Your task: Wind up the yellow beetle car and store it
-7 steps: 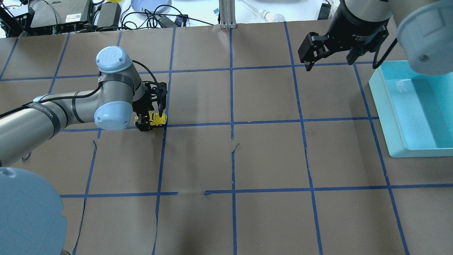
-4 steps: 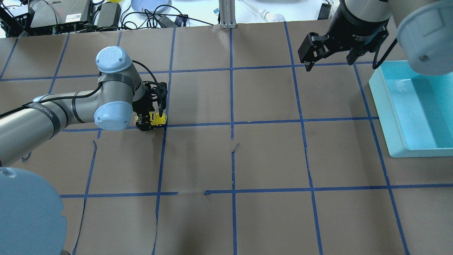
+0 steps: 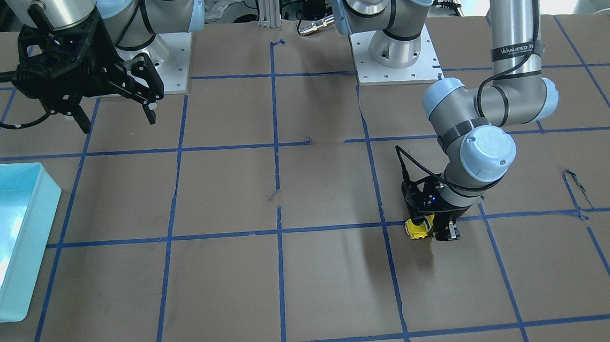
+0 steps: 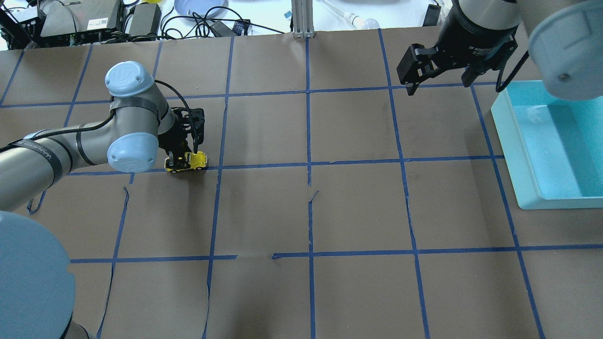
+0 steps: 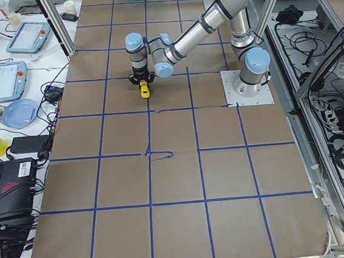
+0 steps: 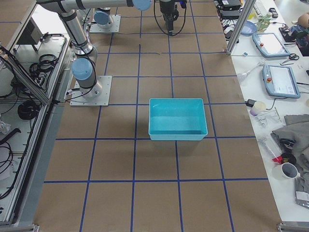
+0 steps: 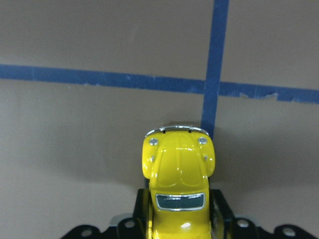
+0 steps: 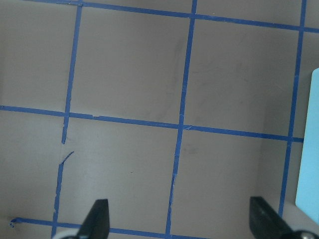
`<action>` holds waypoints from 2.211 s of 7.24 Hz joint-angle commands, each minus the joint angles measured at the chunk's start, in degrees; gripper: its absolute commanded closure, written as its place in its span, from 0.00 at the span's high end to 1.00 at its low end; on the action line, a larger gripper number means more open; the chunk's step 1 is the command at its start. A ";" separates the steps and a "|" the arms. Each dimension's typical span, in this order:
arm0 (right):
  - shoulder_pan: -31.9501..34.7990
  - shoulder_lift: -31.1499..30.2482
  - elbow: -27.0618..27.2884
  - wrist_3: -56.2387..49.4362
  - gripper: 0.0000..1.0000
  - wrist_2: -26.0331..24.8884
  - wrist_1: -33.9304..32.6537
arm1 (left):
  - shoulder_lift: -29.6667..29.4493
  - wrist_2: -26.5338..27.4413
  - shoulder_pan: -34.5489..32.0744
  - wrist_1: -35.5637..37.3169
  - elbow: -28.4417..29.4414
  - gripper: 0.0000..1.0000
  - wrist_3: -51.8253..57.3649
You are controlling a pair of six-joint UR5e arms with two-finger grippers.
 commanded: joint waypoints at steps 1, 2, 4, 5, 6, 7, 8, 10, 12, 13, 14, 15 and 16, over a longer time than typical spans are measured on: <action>0.00 0.00 0.00 0.06 1.00 0.00 -0.07 | 0.09 0.02 3.30 0.02 -0.22 0.30 4.37; 0.00 0.00 0.00 -0.02 1.00 0.00 -0.07 | 0.26 0.02 4.88 0.02 -0.22 0.30 7.35; 0.00 0.00 0.00 0.07 1.00 0.00 -0.07 | 0.18 -0.07 8.92 0.02 -0.31 0.30 12.89; 0.00 0.00 0.00 0.07 1.00 0.09 -0.07 | 0.18 0.02 10.42 0.02 -0.31 0.30 15.52; 0.00 0.00 0.00 0.07 1.00 0.09 -0.07 | 0.18 0.02 11.65 0.10 -0.40 0.31 16.60; 0.00 0.00 0.00 0.07 1.00 0.09 0.02 | 0.18 0.19 13.75 0.97 -0.40 0.33 18.09; 0.00 0.00 0.00 0.07 1.00 0.09 0.02 | 0.09 0.19 15.77 2.03 -0.40 0.52 21.49; 0.00 0.00 0.00 0.06 1.00 0.09 -0.07 | 0.18 0.11 16.32 2.13 0.12 1.00 21.27; 0.00 0.00 0.00 0.07 1.00 0.09 -0.07 | 0.62 0.02 16.32 2.13 0.22 1.00 21.35; 0.00 0.09 0.00 0.07 1.00 0.09 -0.07 | 0.70 -0.07 16.32 2.04 0.13 1.00 21.27; 0.00 0.01 0.00 0.07 1.00 0.09 0.02 | 0.71 -0.24 16.23 2.04 0.04 1.00 21.18; 0.00 0.00 0.00 0.07 1.00 0.18 -0.07 | 0.71 -1.03 16.23 1.95 0.04 1.00 21.18; 0.00 0.00 0.00 0.07 1.00 0.09 -0.07 | 0.71 -1.04 16.15 1.86 0.04 1.00 21.18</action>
